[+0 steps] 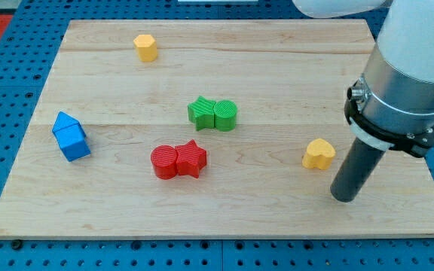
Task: Slide yellow heart towards green circle
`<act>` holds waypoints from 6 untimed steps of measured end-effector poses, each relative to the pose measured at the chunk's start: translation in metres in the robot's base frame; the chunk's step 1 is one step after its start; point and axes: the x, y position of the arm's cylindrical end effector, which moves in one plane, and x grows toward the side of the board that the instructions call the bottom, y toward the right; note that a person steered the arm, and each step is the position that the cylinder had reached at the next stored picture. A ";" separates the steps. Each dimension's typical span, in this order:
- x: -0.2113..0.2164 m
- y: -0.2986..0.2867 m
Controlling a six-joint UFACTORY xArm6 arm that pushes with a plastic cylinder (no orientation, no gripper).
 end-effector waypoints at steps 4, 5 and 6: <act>-0.010 -0.004; -0.048 -0.004; -0.077 -0.039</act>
